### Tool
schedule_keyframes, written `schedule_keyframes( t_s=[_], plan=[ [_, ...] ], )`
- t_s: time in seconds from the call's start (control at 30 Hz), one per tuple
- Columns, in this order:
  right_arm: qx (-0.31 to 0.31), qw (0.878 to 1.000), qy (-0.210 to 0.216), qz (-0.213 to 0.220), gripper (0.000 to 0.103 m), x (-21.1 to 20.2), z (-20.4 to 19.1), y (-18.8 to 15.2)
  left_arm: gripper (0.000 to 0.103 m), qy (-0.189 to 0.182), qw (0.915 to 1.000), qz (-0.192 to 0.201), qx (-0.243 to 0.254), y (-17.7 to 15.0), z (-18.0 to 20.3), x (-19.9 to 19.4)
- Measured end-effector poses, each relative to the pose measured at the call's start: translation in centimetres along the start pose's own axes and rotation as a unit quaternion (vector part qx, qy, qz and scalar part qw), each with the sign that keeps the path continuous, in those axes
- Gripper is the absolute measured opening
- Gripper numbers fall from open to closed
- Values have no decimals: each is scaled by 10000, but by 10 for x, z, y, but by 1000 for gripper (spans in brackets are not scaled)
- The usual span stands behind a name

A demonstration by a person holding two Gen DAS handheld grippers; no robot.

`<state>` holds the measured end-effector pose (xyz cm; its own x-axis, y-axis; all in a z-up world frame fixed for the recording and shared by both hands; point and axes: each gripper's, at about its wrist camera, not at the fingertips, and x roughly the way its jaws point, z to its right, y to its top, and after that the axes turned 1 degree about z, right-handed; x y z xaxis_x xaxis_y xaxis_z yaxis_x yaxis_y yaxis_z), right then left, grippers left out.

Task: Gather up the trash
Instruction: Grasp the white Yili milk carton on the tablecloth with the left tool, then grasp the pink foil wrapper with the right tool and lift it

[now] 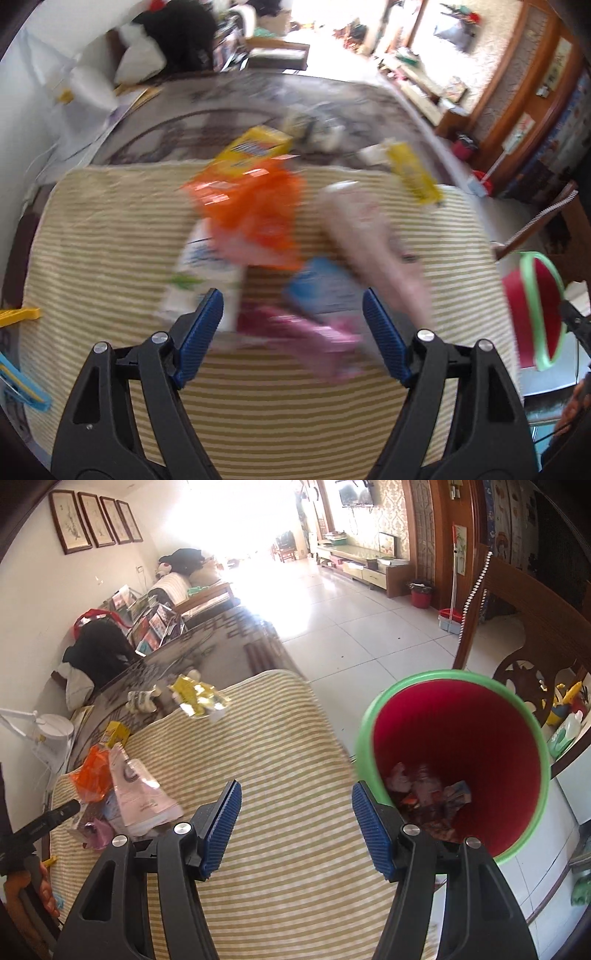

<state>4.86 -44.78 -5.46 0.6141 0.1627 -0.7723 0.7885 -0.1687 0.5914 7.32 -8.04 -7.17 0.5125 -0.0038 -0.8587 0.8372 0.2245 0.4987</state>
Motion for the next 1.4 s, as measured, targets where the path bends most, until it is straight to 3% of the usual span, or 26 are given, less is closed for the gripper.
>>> schedule_keyframes(
  t_s=[0.1, 0.33, 0.43, 0.7, 0.9, 0.97, 1.03, 1.07, 1.13, 1.27, 1.4],
  plan=[
    [-90, 9999, 16, -59, 61, 2, -30, -9, 75, 164, 9995, -251, -31, 5, -31, 17],
    [-260, 9996, 56, -122, 61, 0, -85, -29, 75, -125, 9976, -616, 292, 24, -44, 58],
    [-351, 9992, 67, -168, 61, -1, -101, -35, 51, -205, 9961, -820, 231, 30, -51, 75],
    [-1109, 9922, 392, -403, 61, 13, -158, -32, 50, -368, 9969, -702, 4, 11, -87, 58],
    [-2512, 9606, 966, -691, 60, 40, -241, -30, 49, -286, 9965, -696, -367, -17, -128, 37],
    [-3053, 9431, 1074, -760, 59, 52, -271, -31, 49, -277, 9959, -721, -469, -25, -139, 35],
    [-3617, 9209, 1160, -875, 52, 66, -300, -38, 50, -279, 9956, -709, -542, -30, -144, 33],
    [-3875, 9095, 1156, -964, 44, 74, -312, -44, 50, -286, 9956, -699, -550, -32, -145, 31],
    [-4153, 8943, 1146, -1209, 41, 92, -325, -55, 50, -292, 9957, -681, -557, -34, -147, 29],
    [-4096, 8863, 1258, -1758, 30, 121, -331, -69, 50, -347, 9955, -677, -570, -38, -149, 27],
    [-4052, 8815, 1283, -2058, 28, 131, -324, -85, 50, -397, 9956, -660, -526, -39, -148, 29]
  ],
)
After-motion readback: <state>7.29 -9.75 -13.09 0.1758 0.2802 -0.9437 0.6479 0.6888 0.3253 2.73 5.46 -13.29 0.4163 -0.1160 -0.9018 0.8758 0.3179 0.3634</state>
